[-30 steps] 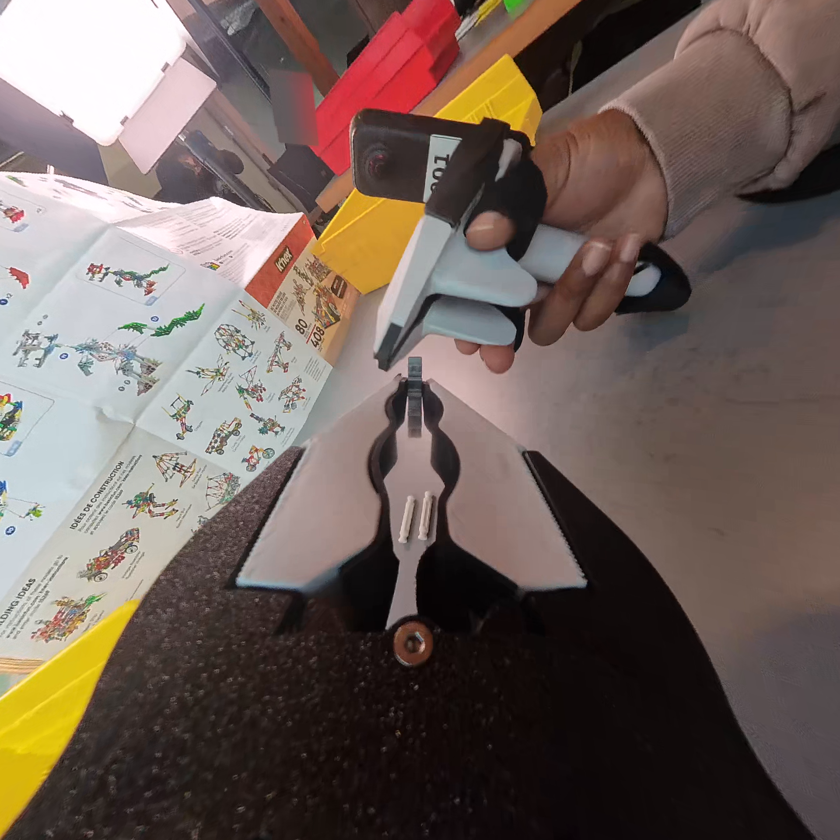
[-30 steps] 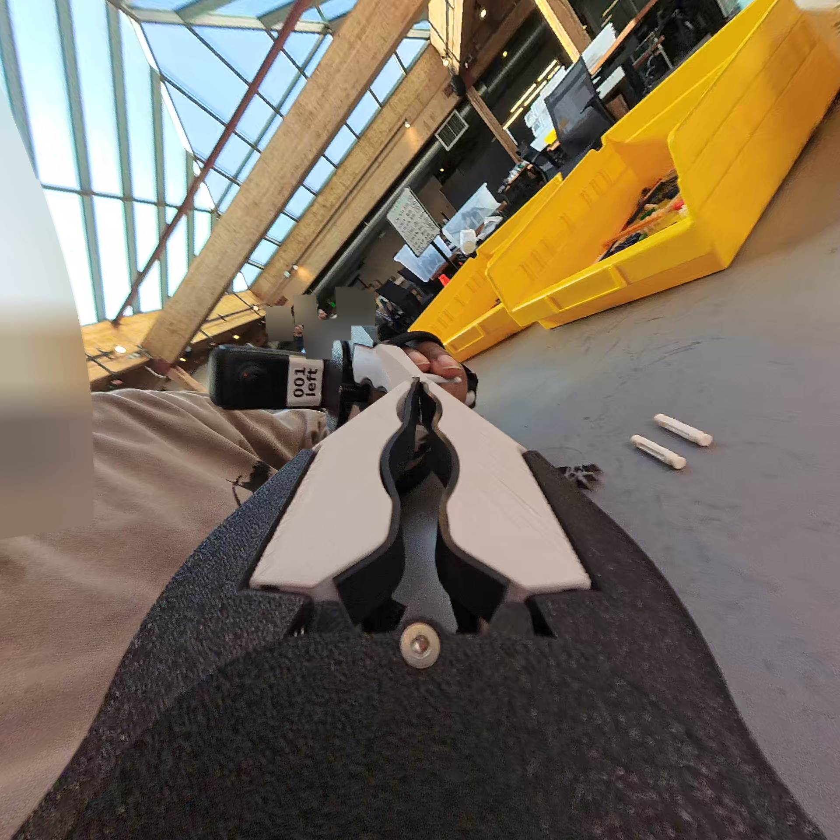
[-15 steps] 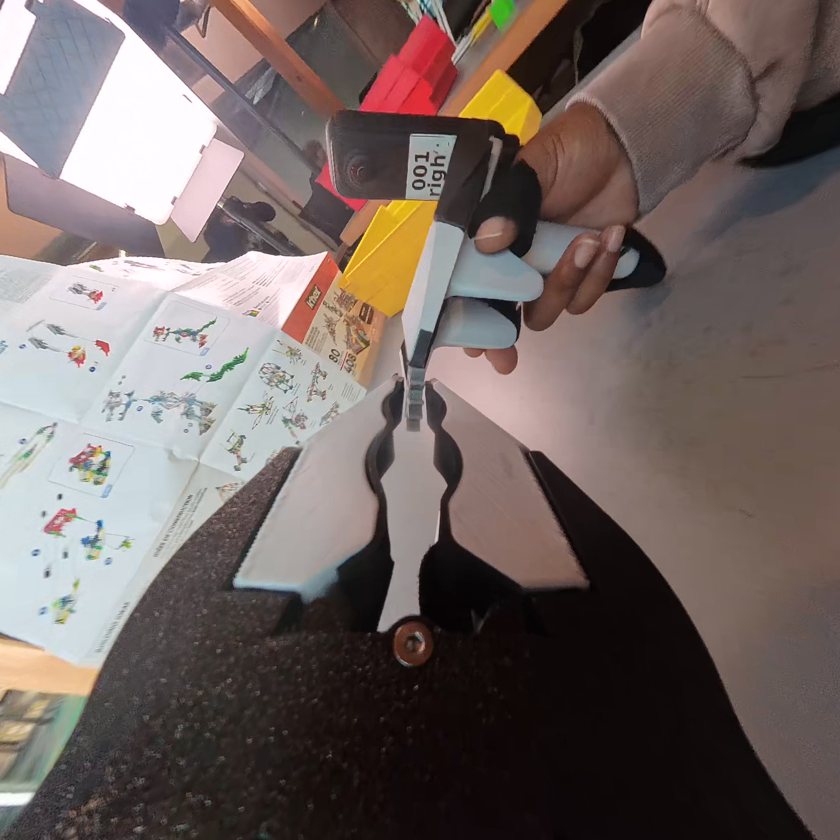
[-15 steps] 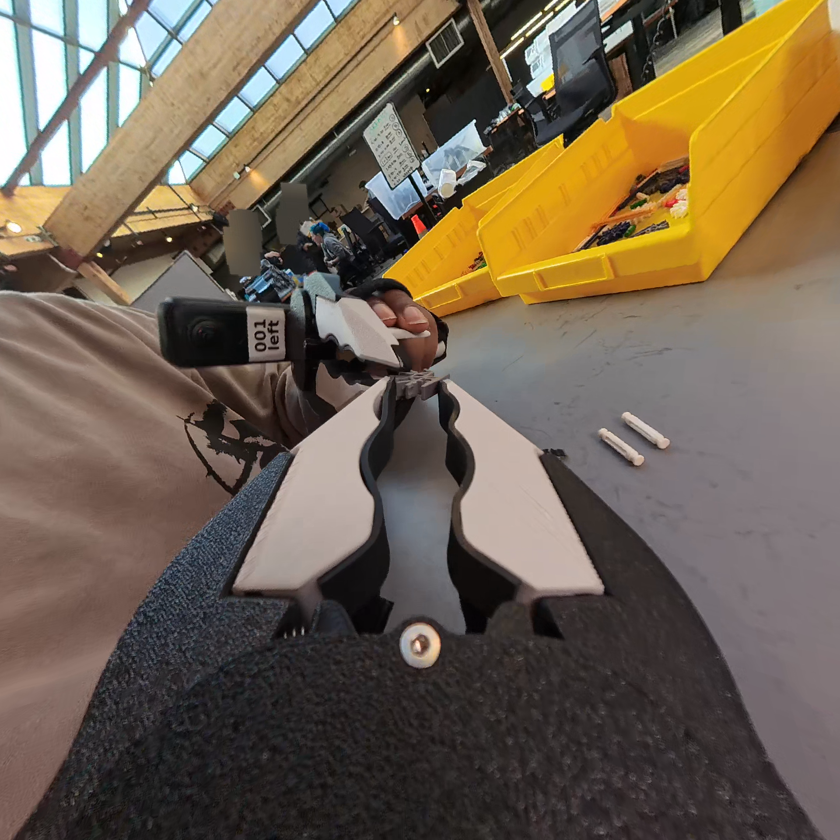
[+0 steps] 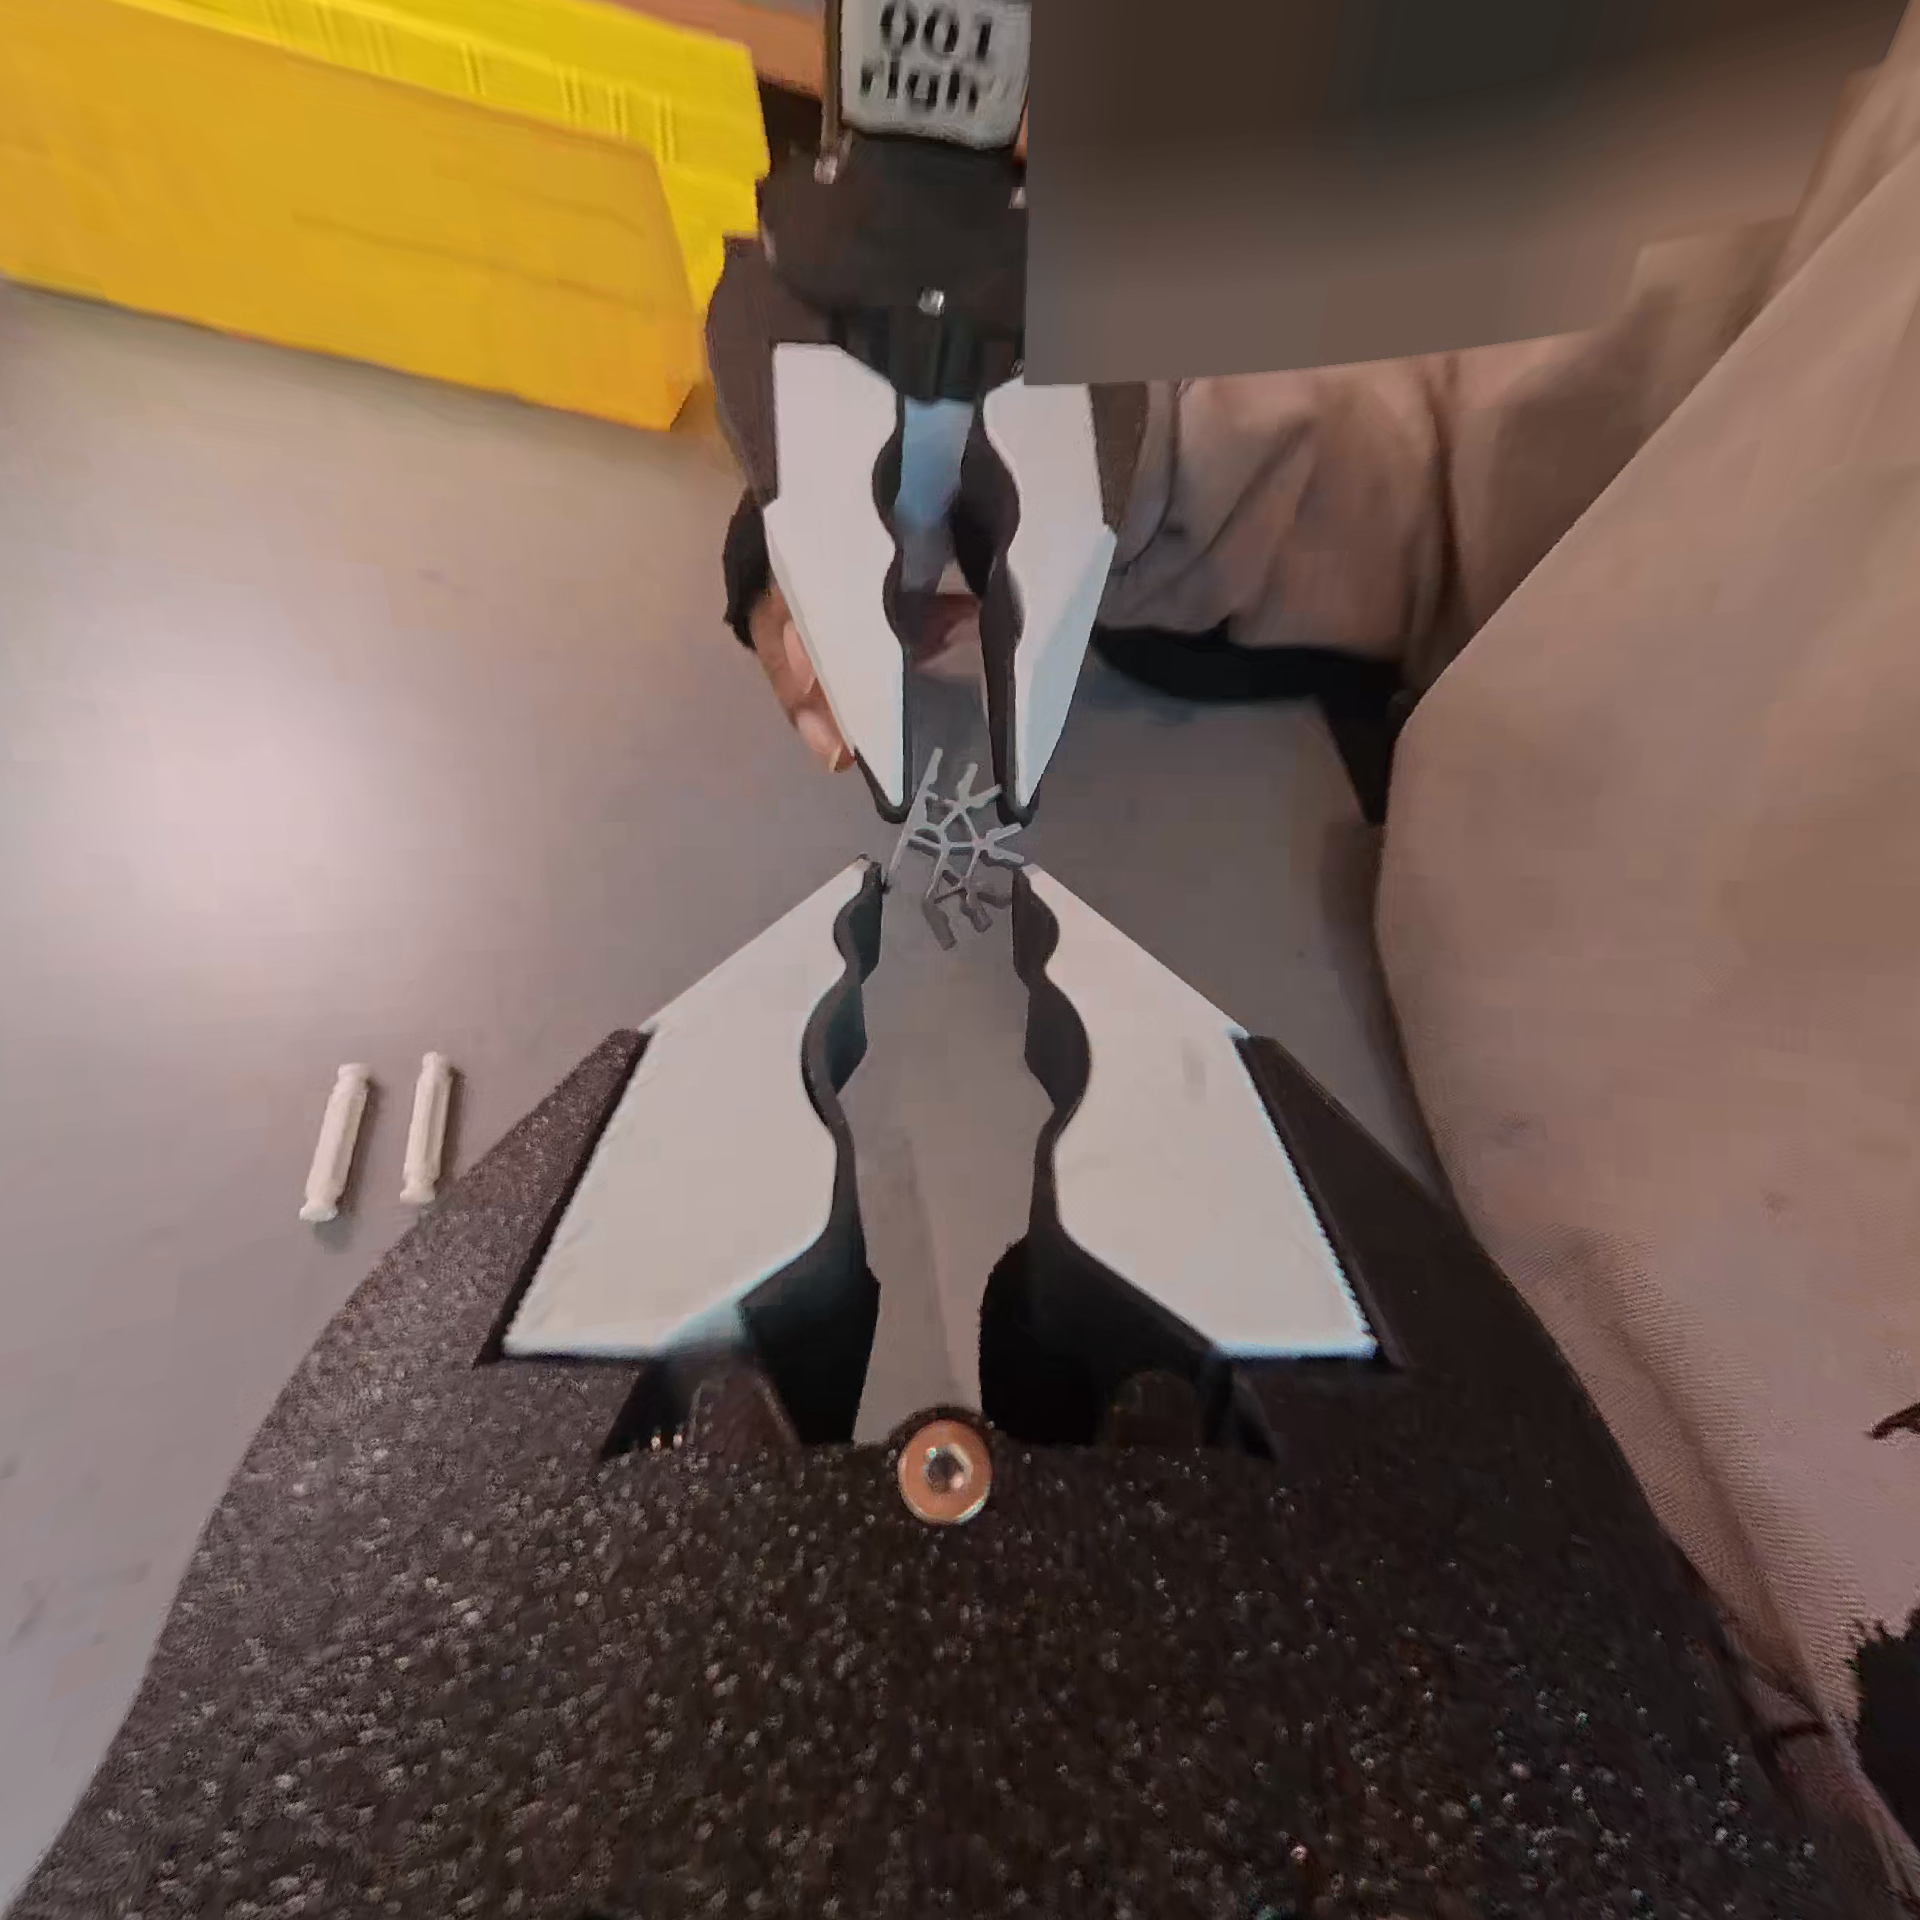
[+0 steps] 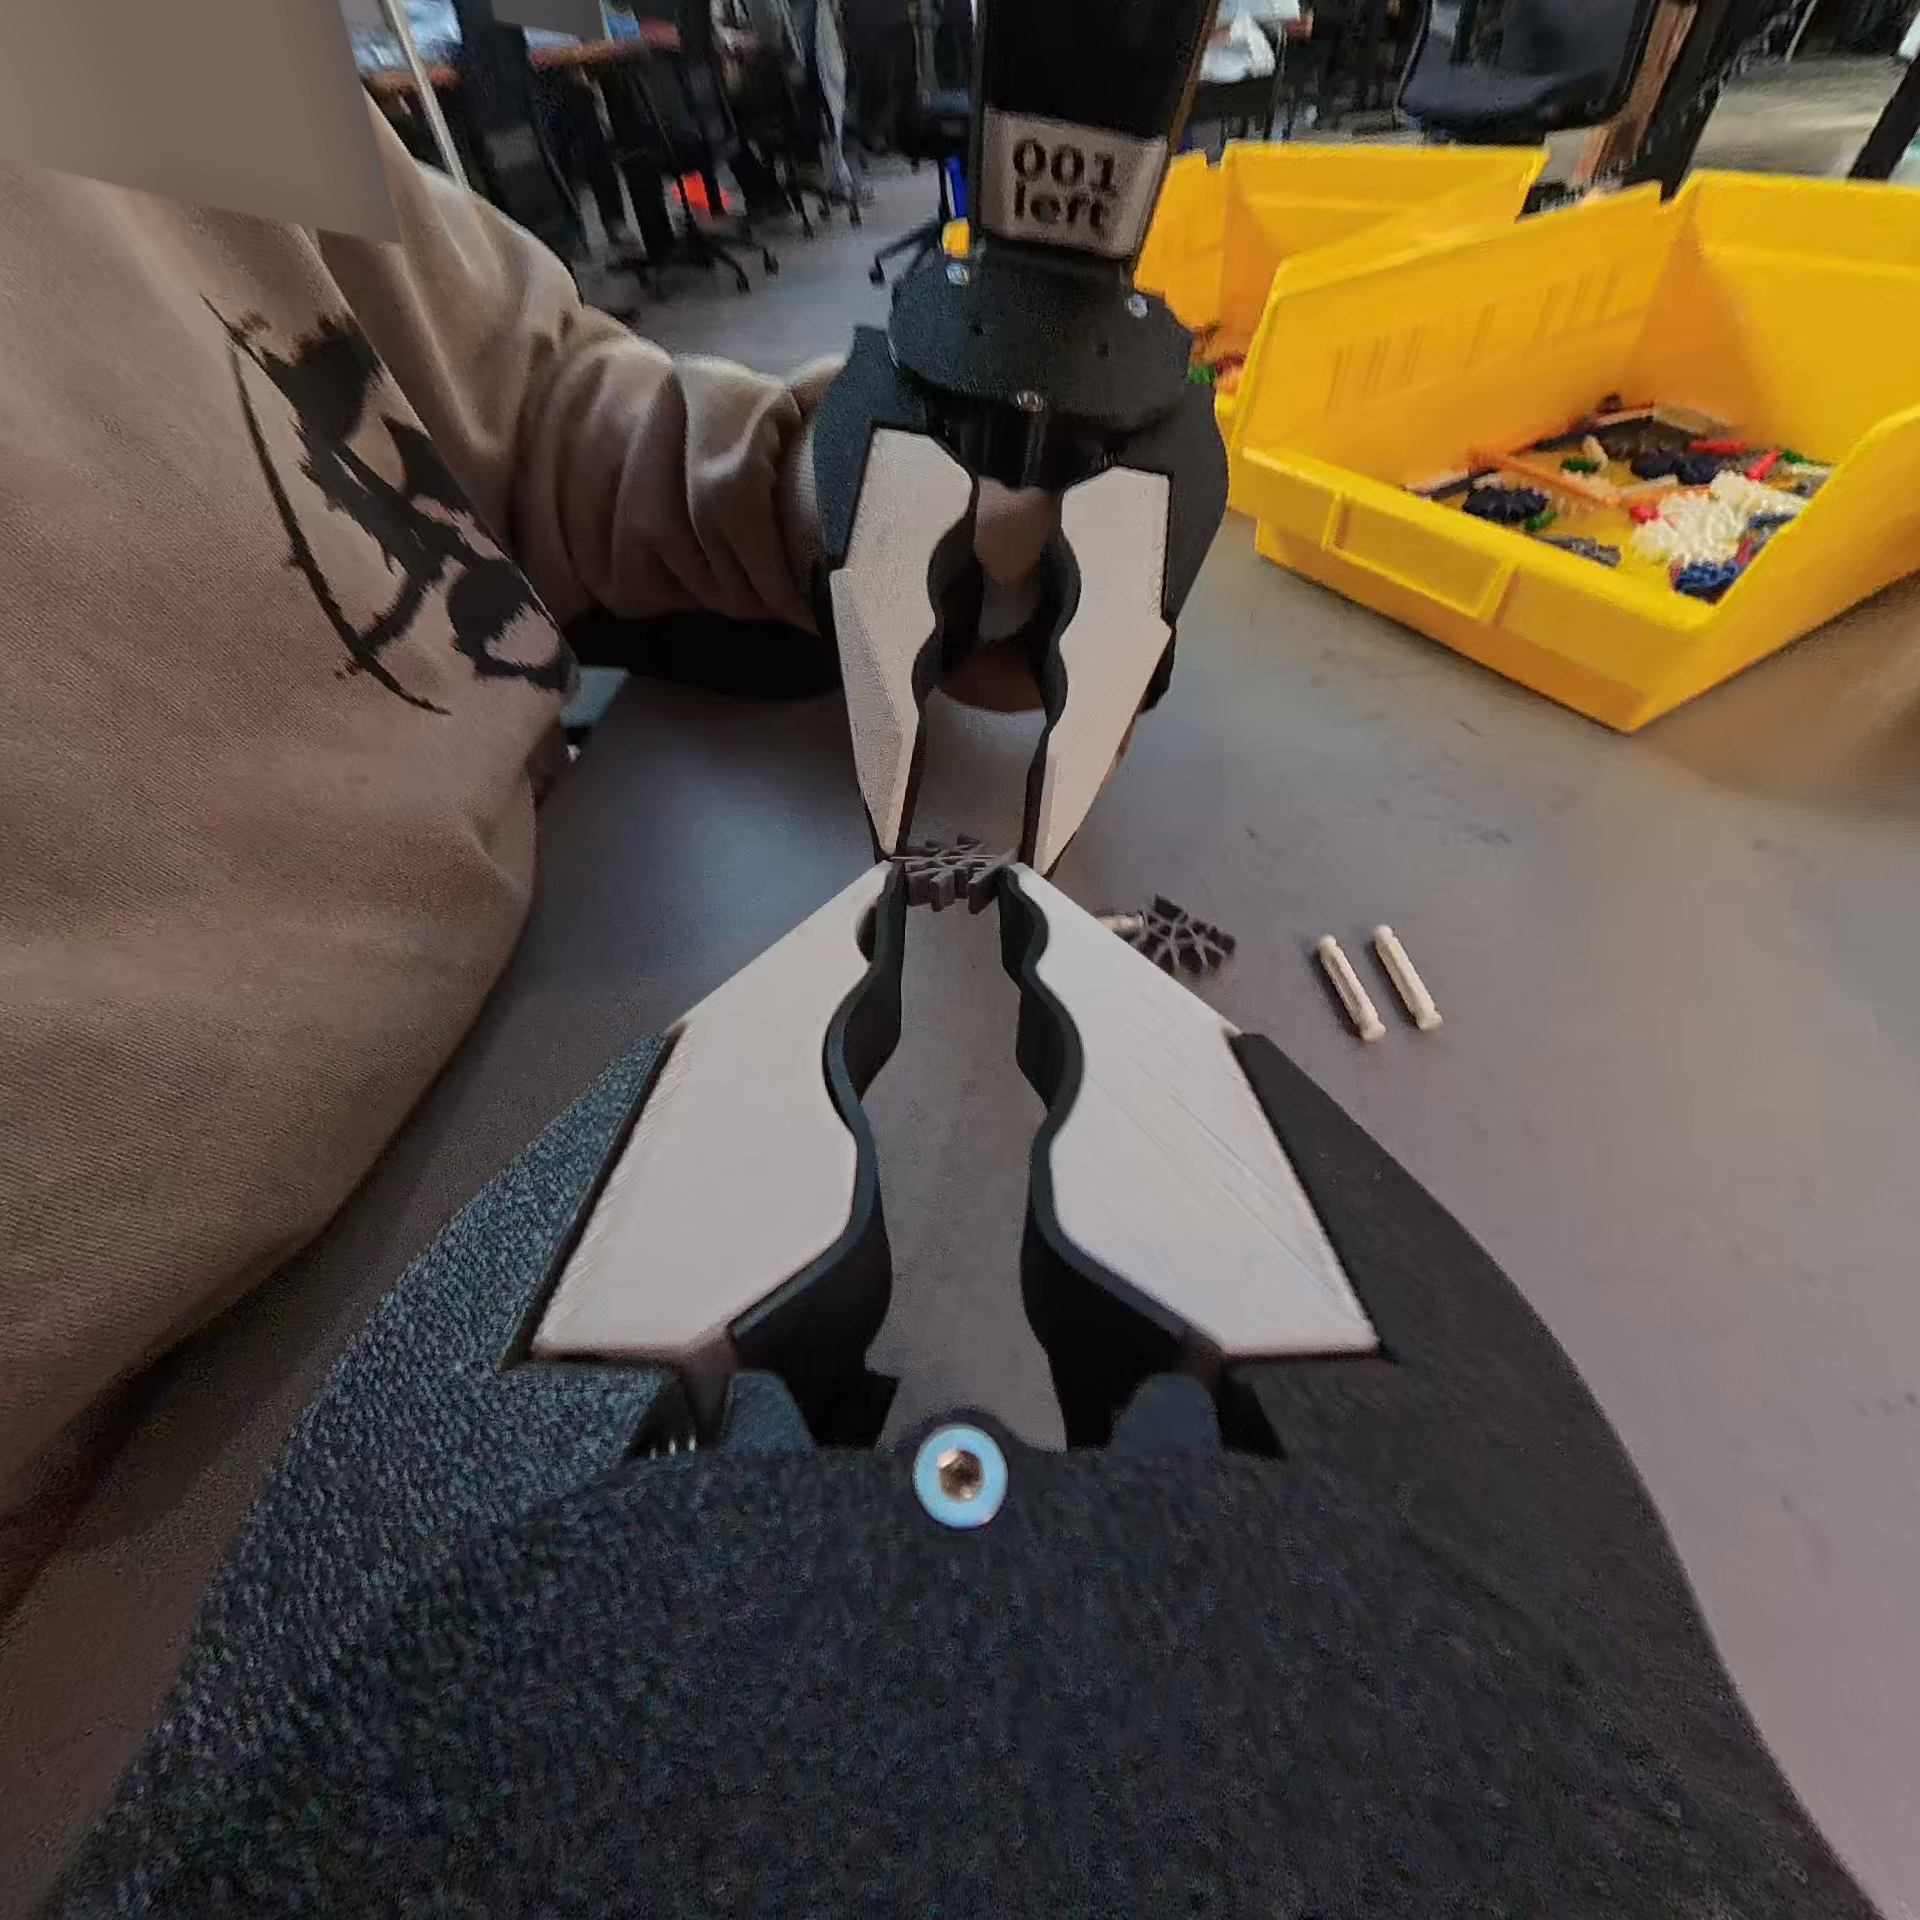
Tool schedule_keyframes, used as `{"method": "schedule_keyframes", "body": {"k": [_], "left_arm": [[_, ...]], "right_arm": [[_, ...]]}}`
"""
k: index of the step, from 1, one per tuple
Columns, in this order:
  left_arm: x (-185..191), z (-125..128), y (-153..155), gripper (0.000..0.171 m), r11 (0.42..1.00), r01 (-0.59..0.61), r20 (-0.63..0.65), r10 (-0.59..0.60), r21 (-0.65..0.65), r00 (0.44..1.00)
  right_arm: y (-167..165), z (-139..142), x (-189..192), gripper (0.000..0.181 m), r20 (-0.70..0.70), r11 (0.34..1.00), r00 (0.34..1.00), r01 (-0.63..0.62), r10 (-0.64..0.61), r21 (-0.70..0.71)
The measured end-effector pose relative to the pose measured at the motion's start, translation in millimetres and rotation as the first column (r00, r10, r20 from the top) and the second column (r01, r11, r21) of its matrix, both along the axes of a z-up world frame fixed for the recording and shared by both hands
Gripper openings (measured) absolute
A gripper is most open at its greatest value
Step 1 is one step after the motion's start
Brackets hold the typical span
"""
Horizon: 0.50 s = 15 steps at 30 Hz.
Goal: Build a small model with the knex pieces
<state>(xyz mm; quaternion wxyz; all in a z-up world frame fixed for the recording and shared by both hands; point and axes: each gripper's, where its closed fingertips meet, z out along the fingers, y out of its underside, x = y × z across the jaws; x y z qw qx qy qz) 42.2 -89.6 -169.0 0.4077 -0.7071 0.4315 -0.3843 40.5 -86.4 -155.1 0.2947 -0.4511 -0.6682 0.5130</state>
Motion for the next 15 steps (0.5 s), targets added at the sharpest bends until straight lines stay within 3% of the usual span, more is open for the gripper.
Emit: {"method": "schedule_keyframes", "body": {"k": [4,6,11,15], "left_arm": [[-5.7,-54.4,4.6,0.025,0.999,-0.045,-0.295,0.035,-0.027,0.955],[-8.1,-68.7,5.3,0.025,0.998,-0.056,-0.378,0.046,-0.017,0.925],[-10.5,-68.0,3.8,0.028,0.998,-0.055,-0.366,0.035,-0.044,0.93],[-11.8,-65.8,2.4,0.028,0.996,-0.049,-0.34,0.021,-0.075,0.94]], "right_arm": [[11.4,-50.4,-0.1,0.013,0.249,0.978,0.967,0.005,-0.058,0.206],[19.1,-70.1,0.0,0.013,0.338,0.956,0.935,0.004,-0.108,0.294],[61.3,-77.6,-0.4,0.018,0.334,0.875,0.88,0.162,-0.337,0.456],[47.5,-64.4,0.9,0.023,0.3,0.925,0.914,0.162,-0.272,0.344]]}}
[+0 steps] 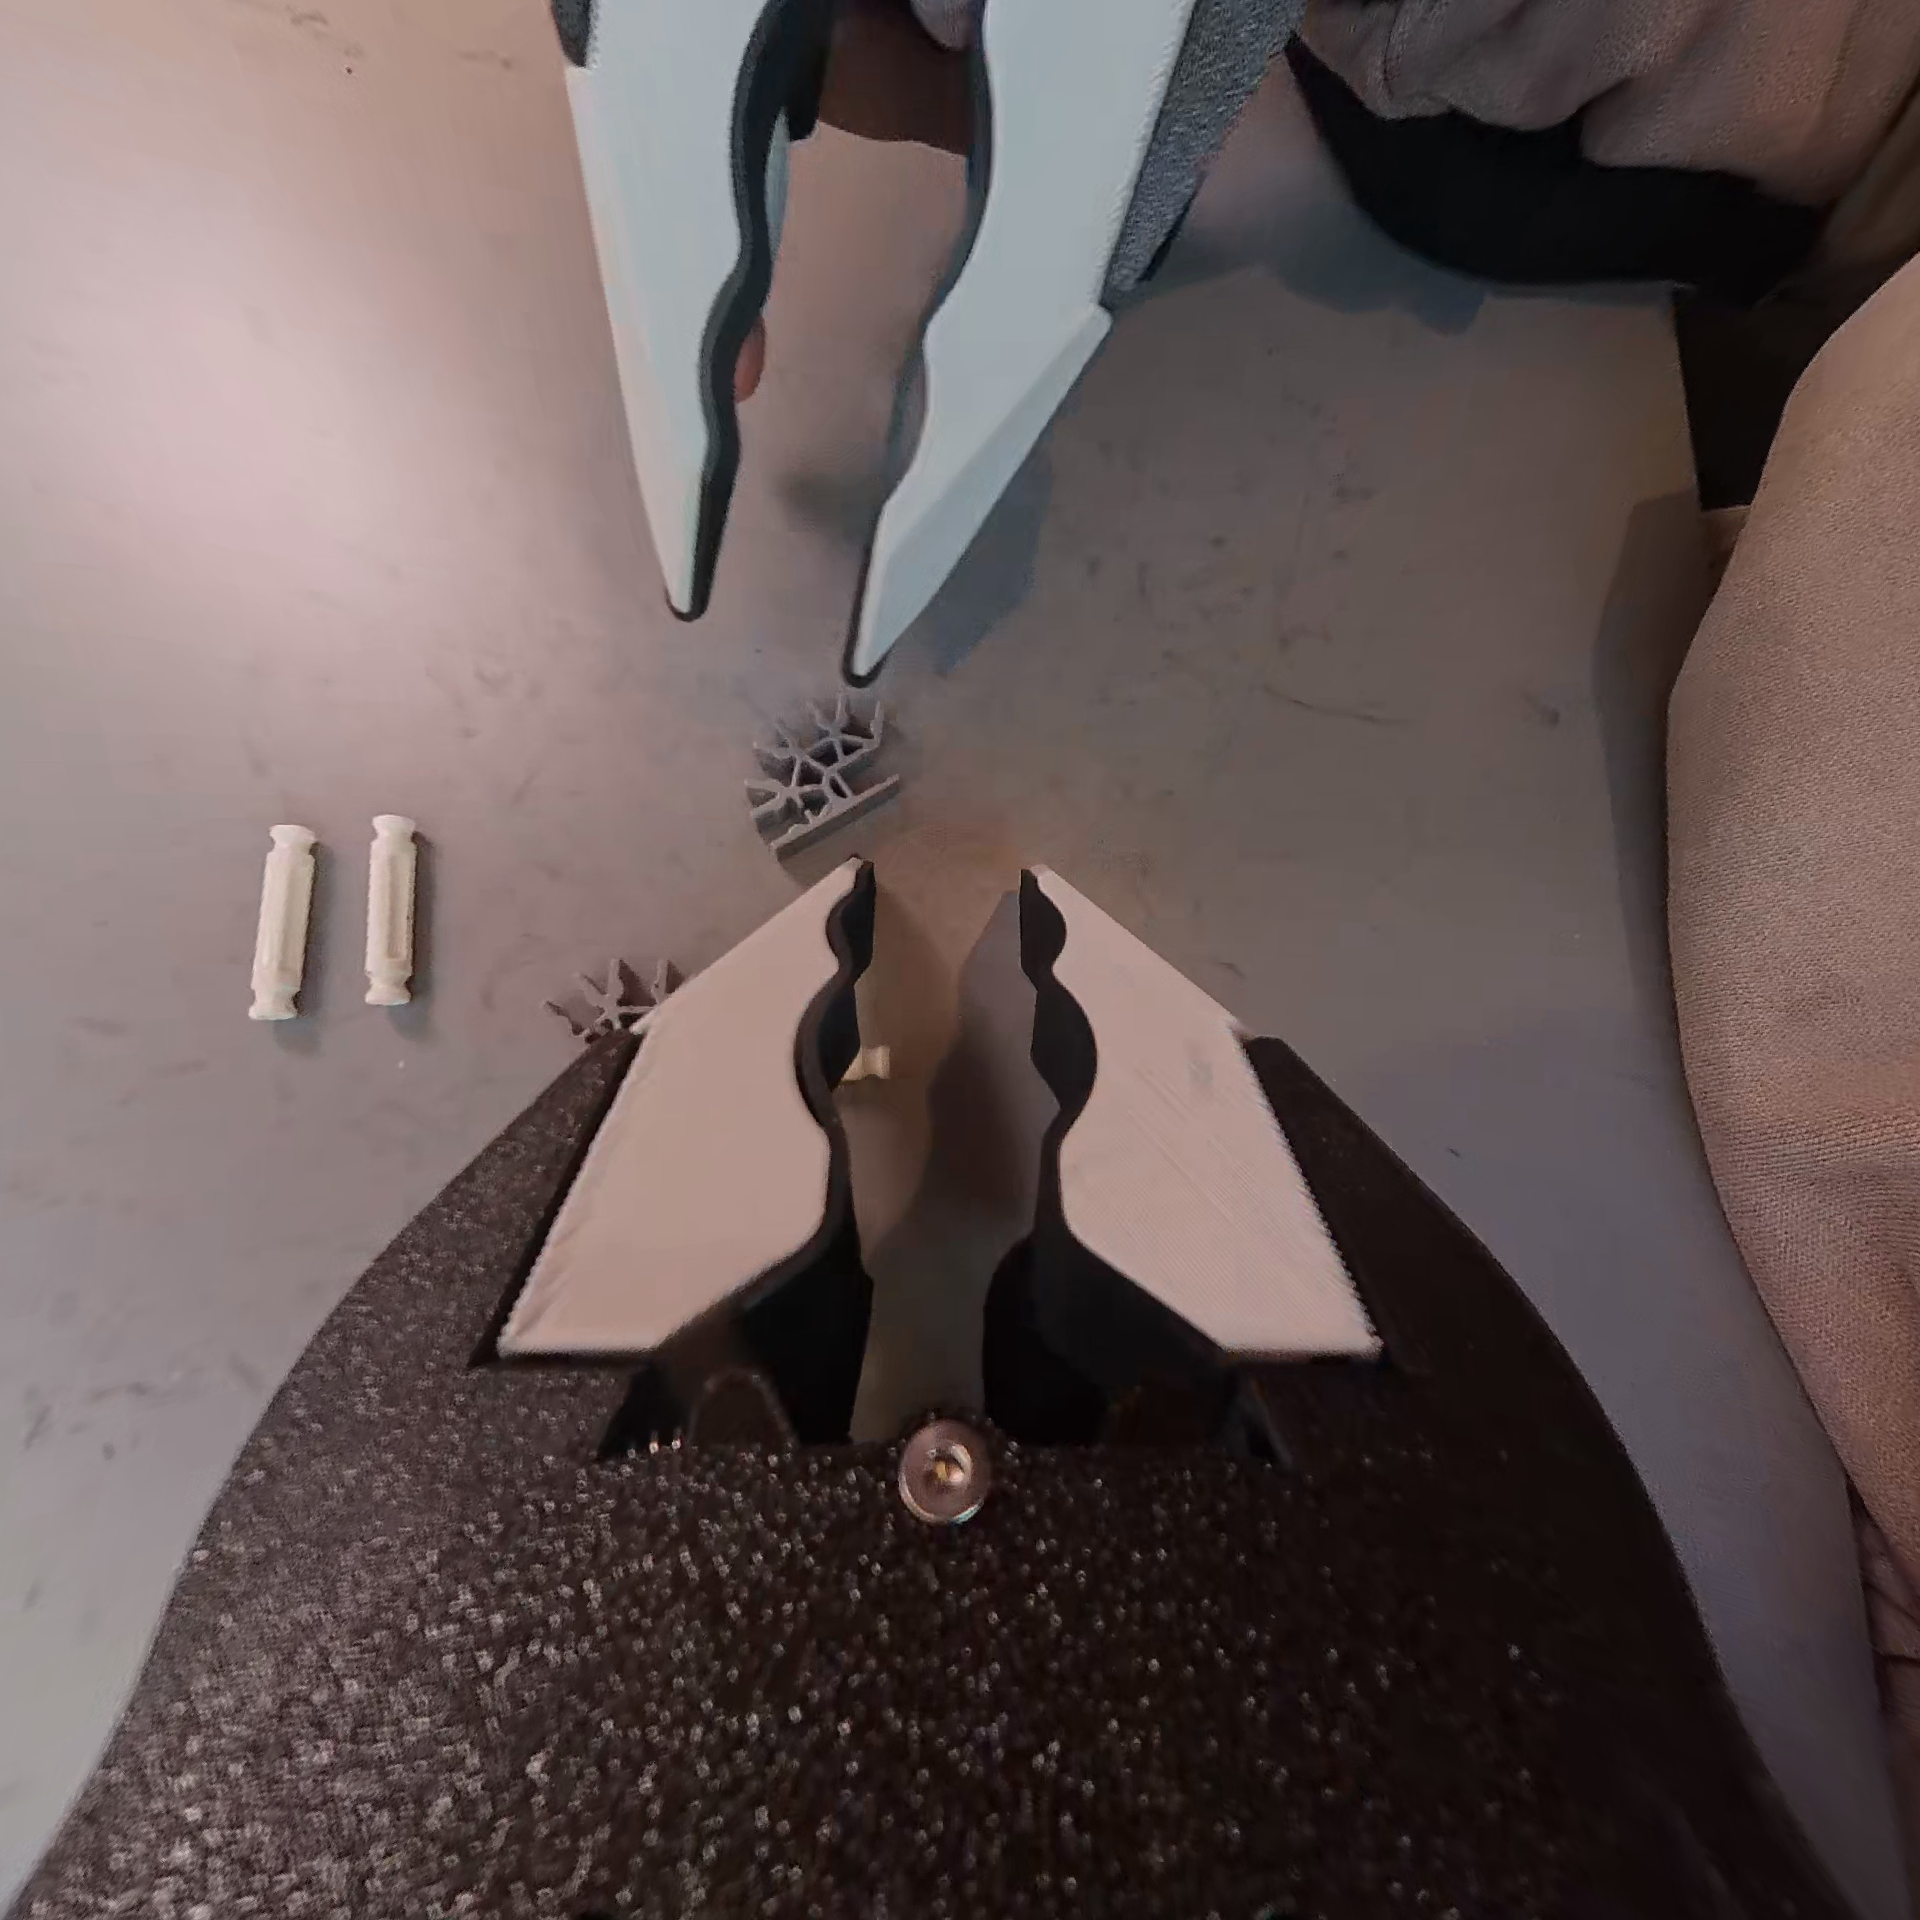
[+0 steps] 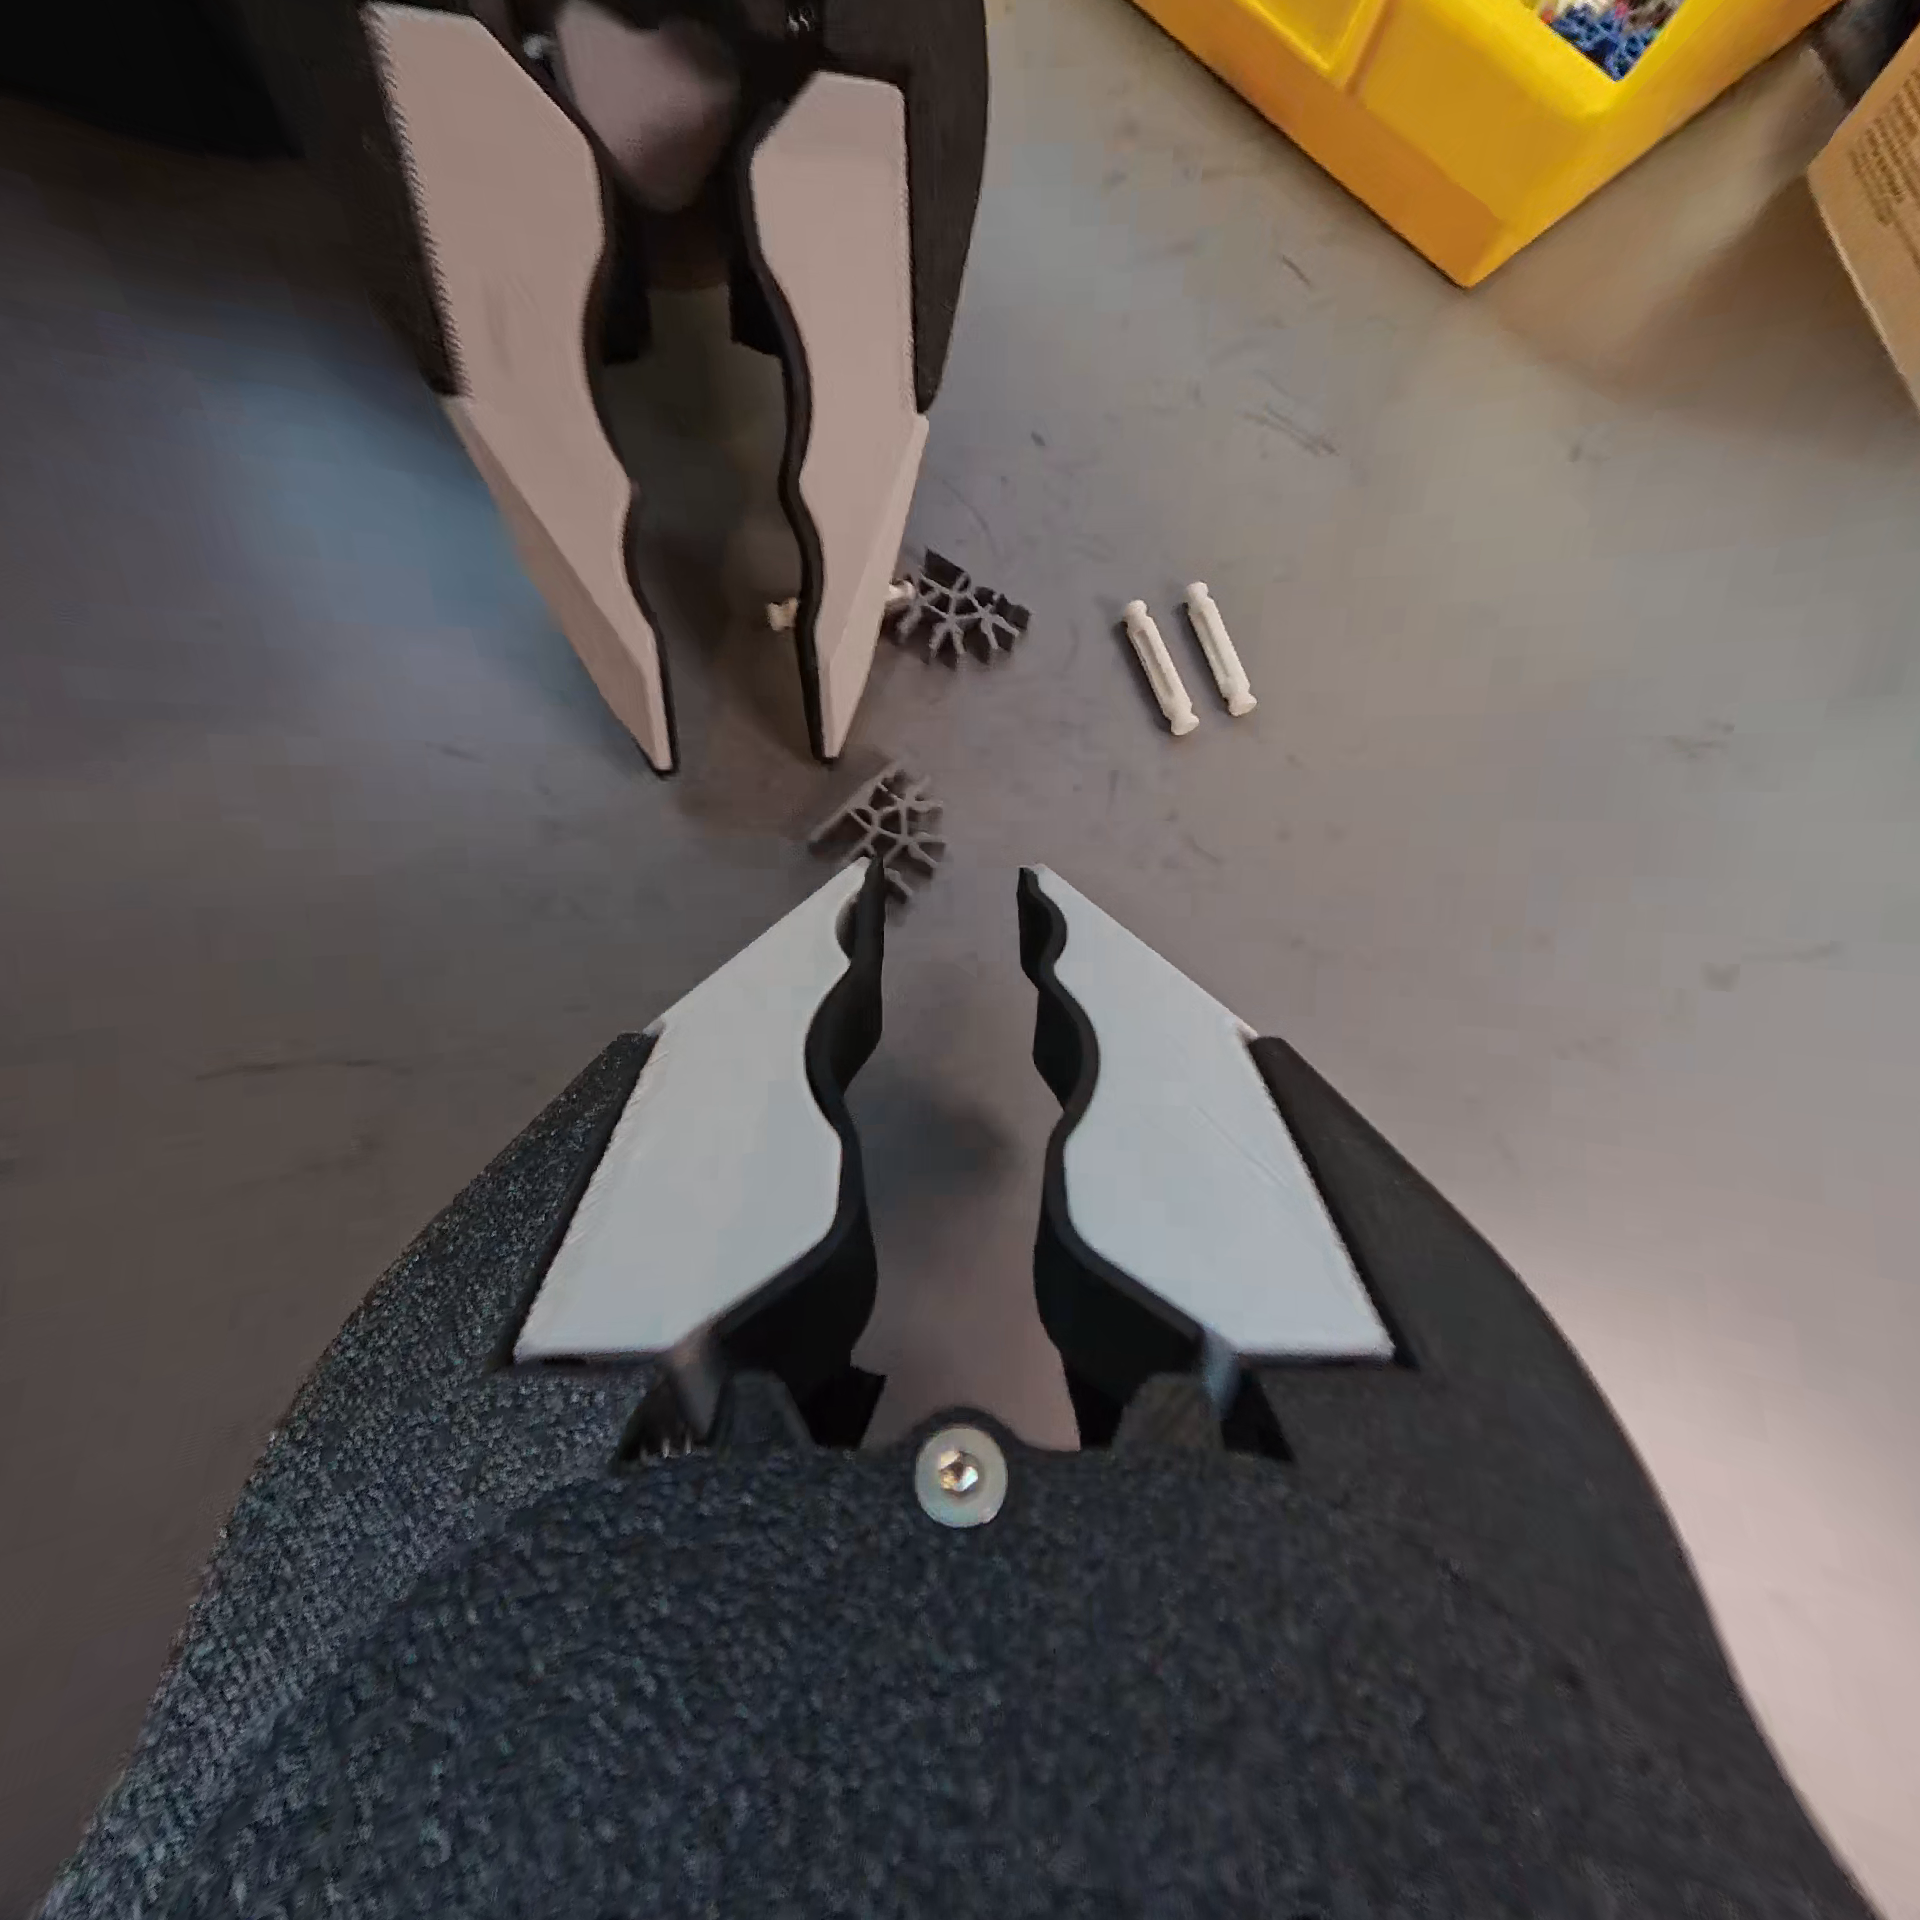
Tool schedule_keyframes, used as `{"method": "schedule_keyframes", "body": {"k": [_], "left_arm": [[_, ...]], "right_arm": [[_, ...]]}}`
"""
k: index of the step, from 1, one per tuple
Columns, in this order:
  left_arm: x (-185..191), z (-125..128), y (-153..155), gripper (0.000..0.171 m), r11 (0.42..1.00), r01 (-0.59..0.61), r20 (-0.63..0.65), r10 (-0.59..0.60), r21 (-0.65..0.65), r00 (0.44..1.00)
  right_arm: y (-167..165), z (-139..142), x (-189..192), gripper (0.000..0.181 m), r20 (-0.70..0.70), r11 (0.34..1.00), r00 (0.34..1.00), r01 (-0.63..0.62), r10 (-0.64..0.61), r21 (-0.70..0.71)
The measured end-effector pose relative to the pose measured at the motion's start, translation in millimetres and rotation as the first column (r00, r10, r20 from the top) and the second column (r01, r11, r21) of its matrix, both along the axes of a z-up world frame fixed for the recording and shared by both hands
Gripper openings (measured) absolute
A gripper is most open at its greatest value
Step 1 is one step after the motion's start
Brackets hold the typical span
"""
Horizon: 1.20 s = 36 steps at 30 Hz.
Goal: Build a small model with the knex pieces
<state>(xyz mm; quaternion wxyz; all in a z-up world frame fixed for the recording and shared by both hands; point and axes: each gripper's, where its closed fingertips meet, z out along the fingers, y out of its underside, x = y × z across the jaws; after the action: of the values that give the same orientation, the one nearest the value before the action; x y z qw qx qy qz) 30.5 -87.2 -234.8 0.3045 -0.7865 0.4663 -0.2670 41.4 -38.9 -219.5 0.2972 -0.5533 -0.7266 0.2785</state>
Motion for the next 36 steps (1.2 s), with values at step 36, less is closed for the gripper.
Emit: {"method": "schedule_keyframes", "body": {"k": [36], "left_arm": [[-68.2,7.1,78.4,0.023,0.89,-0.45,0.045,0.448,0.08,0.893]], "right_arm": [[18.4,-16.9,-8.1,0.023,0.116,0.949,0.944,0.314,-0.308,-0.031]]}}
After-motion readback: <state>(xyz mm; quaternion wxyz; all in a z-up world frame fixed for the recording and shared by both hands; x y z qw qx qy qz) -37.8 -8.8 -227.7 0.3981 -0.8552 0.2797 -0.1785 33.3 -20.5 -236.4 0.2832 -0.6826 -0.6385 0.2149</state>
